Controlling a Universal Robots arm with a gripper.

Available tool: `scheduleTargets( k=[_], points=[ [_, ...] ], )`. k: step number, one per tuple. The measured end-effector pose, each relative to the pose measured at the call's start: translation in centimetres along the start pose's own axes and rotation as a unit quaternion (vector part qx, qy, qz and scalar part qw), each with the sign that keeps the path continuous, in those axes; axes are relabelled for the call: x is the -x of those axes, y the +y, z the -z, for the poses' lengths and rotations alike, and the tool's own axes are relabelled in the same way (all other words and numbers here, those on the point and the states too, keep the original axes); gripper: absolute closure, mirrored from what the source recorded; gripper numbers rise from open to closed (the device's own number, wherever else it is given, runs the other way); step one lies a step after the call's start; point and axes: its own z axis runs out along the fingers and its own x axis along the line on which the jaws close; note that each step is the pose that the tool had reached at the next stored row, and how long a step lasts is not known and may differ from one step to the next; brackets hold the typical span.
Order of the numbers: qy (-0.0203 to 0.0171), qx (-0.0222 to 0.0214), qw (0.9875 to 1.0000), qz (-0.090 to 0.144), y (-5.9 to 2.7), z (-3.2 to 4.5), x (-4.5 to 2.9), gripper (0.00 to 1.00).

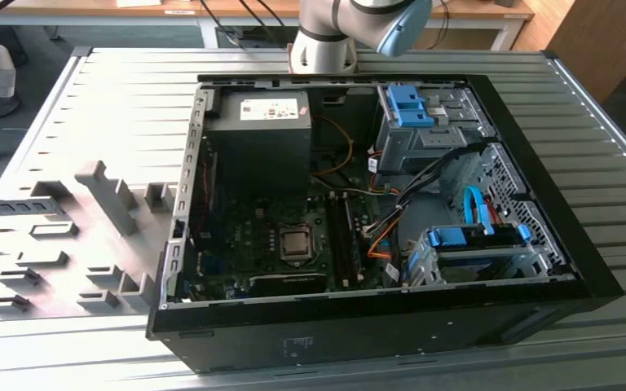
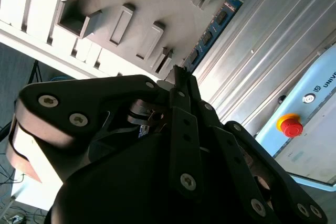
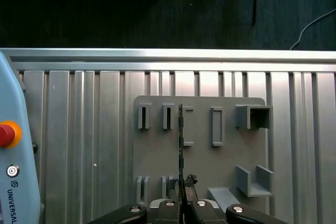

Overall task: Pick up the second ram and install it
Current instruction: 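Pick up the second ram and move it above second insertion slot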

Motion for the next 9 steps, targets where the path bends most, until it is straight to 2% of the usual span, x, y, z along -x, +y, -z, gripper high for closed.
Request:
scheduleTargets(
  k=[9],
  points=[
    [0.0, 0.0, 1.0, 0.0, 0.03, 0.65, 0.03, 0.86]
  ],
)
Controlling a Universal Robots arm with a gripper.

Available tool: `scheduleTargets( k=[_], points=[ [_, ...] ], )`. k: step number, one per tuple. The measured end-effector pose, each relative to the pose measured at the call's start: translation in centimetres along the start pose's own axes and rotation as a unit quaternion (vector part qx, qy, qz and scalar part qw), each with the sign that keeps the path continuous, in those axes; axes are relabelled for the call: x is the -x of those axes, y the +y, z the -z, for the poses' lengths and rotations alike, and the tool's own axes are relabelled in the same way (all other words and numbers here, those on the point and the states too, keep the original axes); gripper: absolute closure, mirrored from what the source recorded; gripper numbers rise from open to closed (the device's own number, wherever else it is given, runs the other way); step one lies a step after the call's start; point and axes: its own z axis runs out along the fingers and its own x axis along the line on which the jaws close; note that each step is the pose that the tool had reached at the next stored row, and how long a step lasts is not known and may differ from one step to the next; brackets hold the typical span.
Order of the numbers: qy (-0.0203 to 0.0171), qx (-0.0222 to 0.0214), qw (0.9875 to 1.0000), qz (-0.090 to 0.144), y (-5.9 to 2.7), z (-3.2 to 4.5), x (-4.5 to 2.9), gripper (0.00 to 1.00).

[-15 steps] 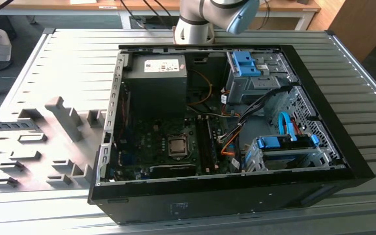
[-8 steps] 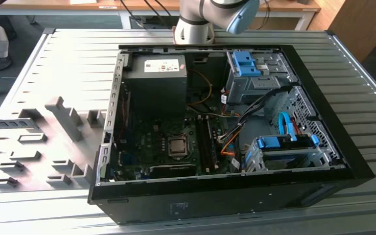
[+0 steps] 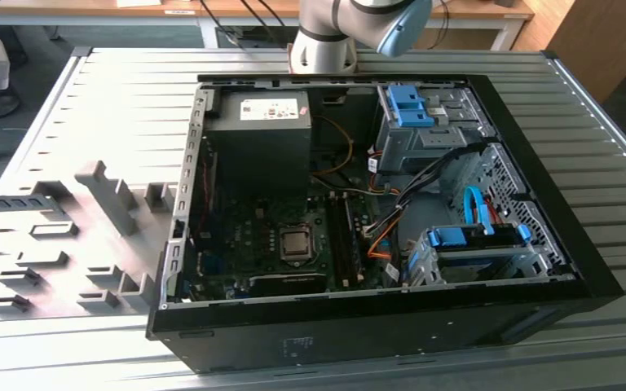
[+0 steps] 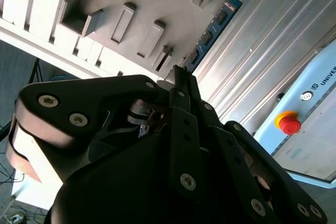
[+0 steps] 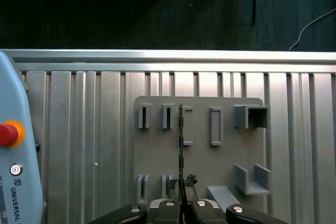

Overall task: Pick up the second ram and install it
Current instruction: 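Pick up the second ram and move it above second insertion slot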

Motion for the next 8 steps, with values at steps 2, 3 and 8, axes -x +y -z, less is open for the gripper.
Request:
scheduleTargets(
  k=[2, 3, 8],
  points=[
    [-0.0001, 0.0, 1.0, 0.0, 0.01, 0.13, 0.01, 0.86],
    [0.0, 0.0, 1.0, 0.0, 0.01, 0.2, 0.01, 0.86],
    [0.0, 0.0, 1.0, 0.0, 0.02, 0.54, 0.03, 0.86]
  ],
)
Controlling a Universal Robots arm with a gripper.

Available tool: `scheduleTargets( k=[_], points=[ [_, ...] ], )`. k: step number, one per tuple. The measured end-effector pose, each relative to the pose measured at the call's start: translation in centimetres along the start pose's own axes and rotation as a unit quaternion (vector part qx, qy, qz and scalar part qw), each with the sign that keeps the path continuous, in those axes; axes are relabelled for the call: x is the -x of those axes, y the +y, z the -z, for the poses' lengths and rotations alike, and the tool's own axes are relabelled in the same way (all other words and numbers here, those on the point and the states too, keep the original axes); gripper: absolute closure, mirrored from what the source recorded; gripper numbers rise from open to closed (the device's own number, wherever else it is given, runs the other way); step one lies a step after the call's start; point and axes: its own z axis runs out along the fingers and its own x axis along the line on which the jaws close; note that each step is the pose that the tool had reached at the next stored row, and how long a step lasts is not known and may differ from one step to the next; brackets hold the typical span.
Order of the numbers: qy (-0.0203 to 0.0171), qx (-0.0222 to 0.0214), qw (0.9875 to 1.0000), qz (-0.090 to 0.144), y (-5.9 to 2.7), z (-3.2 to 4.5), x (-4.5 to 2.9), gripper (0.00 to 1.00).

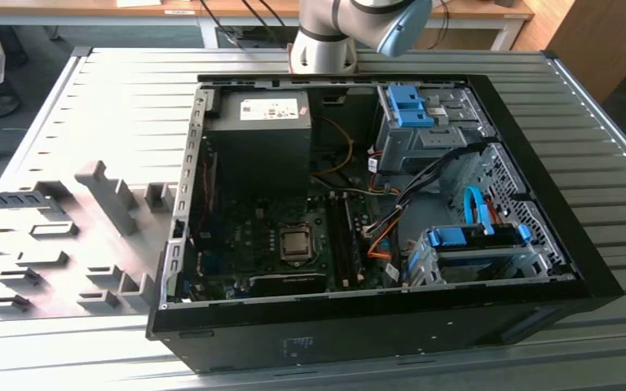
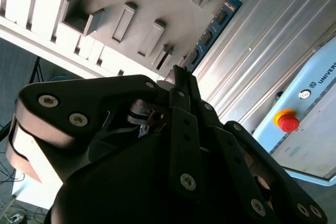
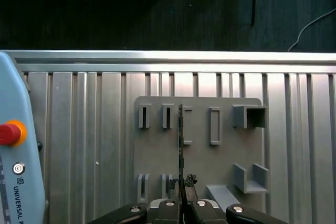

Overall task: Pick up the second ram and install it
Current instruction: 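Pick up the second ram and move it above second insertion slot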

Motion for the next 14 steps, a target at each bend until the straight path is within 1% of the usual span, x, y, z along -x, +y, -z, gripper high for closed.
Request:
scheduleTargets(
  k=[5, 14],
  points=[
    [0.0, 0.0, 1.0, 0.0, 0.03, 0.55, 0.03, 0.86],
    [-0.0001, 0.0, 1.0, 0.0, 0.09, 1.91, 0.1, 0.86]
  ],
)
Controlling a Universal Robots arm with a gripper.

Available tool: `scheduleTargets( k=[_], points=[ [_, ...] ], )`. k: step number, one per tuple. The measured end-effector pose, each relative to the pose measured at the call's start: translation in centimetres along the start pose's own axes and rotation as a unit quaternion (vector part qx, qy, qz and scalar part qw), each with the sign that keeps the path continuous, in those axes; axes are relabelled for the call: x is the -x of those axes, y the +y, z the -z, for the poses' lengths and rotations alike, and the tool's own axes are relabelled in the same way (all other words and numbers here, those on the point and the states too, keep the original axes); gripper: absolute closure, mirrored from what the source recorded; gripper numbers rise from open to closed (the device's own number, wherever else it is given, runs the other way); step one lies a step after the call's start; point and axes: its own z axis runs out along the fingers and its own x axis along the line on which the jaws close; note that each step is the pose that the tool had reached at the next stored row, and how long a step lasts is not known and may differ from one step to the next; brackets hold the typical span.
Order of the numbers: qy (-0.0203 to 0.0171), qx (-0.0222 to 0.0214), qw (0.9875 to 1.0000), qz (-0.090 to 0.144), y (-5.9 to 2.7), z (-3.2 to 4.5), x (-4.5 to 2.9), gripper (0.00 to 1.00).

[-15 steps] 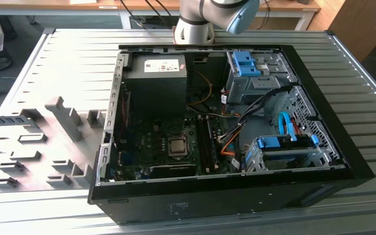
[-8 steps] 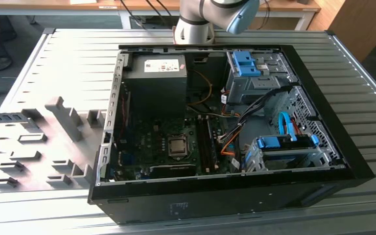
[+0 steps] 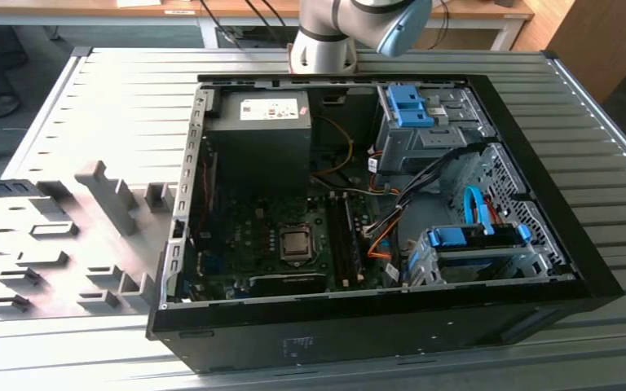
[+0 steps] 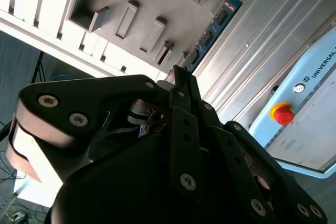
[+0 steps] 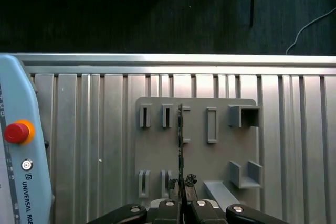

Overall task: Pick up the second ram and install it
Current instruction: 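Pick up the second ram and move it above second insertion slot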

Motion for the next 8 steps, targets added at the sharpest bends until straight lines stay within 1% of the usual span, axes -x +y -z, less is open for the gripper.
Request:
scheduleTargets(
  k=[6, 8],
  points=[
    [0.0, 0.0001, 1.0, 0.0, 0.04, 0.96, 0.05, 0.86],
    [0.0, 0.0, 1.0, 0.0, 0.05, 1.12, 0.05, 0.86]
  ],
)
